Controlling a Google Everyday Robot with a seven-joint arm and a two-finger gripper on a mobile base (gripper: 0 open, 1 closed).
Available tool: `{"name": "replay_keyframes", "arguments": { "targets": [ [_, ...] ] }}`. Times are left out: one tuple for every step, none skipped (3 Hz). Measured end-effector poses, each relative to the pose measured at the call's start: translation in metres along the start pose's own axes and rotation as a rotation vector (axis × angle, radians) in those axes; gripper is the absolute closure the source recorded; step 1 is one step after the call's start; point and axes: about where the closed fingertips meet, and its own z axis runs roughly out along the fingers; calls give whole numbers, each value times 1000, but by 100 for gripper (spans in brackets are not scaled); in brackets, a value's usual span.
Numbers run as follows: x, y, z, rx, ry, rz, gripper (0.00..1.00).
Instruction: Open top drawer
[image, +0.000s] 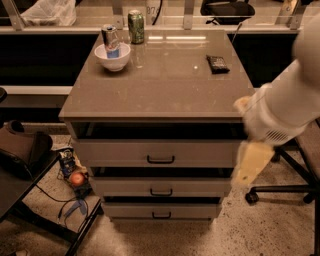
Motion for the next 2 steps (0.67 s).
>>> {"name": "replay_keyframes", "arguments": {
  "targets": [
    [-15, 22, 75, -13, -18, -49, 0],
    [-51, 48, 146, -50, -31, -110, 0]
  ]
}}
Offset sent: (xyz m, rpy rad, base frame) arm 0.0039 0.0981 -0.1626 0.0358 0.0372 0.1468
